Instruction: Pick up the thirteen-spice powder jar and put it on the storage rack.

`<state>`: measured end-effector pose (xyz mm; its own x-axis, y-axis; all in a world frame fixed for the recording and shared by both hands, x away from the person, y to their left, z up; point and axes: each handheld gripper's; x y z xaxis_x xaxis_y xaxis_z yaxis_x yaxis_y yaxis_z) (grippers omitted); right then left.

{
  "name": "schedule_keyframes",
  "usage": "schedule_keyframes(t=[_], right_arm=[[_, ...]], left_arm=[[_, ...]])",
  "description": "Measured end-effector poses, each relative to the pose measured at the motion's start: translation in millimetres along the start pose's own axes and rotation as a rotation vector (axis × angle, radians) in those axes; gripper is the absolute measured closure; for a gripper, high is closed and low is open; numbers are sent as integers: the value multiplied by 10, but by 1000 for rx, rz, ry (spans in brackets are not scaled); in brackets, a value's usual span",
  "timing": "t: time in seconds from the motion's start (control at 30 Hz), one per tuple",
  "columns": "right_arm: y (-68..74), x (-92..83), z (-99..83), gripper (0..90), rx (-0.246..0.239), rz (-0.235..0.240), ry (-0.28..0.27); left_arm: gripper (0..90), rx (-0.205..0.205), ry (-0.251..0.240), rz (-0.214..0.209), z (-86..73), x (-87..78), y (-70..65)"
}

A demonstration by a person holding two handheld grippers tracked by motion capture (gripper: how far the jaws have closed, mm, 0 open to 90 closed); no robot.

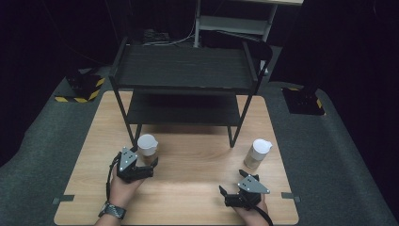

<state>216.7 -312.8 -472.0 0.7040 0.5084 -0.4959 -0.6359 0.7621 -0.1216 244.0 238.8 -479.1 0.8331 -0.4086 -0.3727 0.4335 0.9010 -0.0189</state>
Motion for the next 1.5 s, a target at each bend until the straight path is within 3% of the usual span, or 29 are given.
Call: schedule_keyframes(t=[0.1, 0.6, 1.17, 1.5], right_arm=[[1, 0, 0, 14, -2, 1, 0], [24, 9, 60, 14, 3, -11, 39], [20, 1, 48, 15, 12, -22, 35], [6, -2, 51, 15, 17, -20, 40]], left_arm=[[95, -12, 0, -25, -4, 38, 49], [200, -10, -26, 7, 6, 124, 15], [277, -52, -50, 12, -50, 172, 20], [299, -35, -57, 30, -59, 159, -24]])
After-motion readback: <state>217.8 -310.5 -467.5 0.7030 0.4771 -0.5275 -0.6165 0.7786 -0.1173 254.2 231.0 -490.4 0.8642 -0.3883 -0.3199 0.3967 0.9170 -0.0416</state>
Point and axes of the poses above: each handheld gripper's, and its own axes: x roughly forward along the jaws, z roughly out of its top, y roughly to its left, and after that the axes turned 4 degrees about y, right-handed
